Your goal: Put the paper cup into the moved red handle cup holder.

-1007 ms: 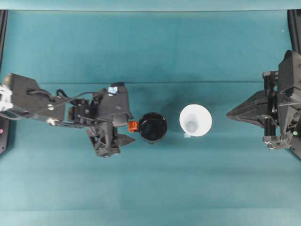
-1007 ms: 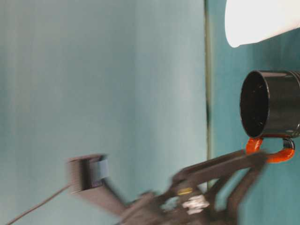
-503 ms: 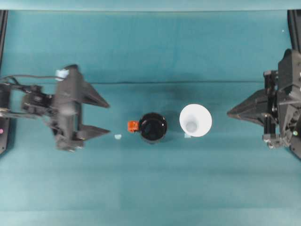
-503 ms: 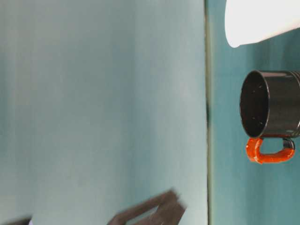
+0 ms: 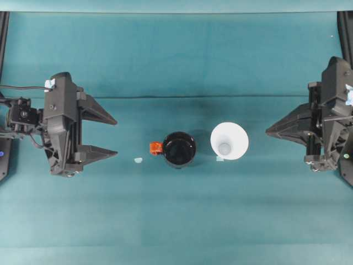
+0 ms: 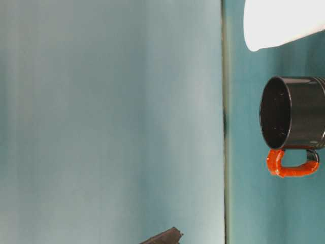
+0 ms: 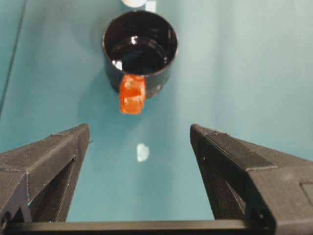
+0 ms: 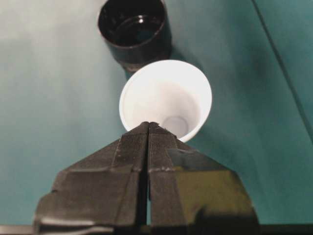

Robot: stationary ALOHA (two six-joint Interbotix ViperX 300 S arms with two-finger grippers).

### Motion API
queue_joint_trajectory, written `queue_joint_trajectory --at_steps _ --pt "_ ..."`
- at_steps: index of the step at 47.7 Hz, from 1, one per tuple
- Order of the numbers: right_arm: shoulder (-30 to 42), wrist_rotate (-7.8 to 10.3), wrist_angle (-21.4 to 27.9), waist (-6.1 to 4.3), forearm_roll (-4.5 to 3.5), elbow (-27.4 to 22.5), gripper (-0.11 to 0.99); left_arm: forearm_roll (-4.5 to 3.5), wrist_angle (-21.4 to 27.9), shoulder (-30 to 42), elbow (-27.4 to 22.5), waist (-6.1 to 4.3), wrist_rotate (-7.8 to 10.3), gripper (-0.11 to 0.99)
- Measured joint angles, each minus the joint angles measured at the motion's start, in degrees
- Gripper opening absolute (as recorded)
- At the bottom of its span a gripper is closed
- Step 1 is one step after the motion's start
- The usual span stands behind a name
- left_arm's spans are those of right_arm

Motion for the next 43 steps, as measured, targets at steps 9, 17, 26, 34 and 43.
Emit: queue_joint_trajectory --at_steps 9,17,26,34,43 --pt "3.43 0.0 1.14 -1.49 -0.09 -3.34 -0.04 0.0 0.0 0.0 0.0 0.0 0.0 0.9" --pt "8.7 -0.09 4.92 -2.2 -0.09 -7.47 0.18 0.09 0.0 0.0 0.0 0.0 0.0 0.9" --pt "15.73 0.0 10.99 -2.9 0.0 -13.54 0.69 0.0 0.0 0.0 0.09 0.0 0.0 0.9" --pt "21.88 0.0 15.56 -3.87 -0.35 -18.9 0.88 0.09 0.0 0.0 0.09 0.0 0.0 0.9" --pt "28.83 0.09 18.72 -5.98 -0.44 -22.68 0.88 0.0 0.0 -0.09 0.0 0.0 0.0 0.9"
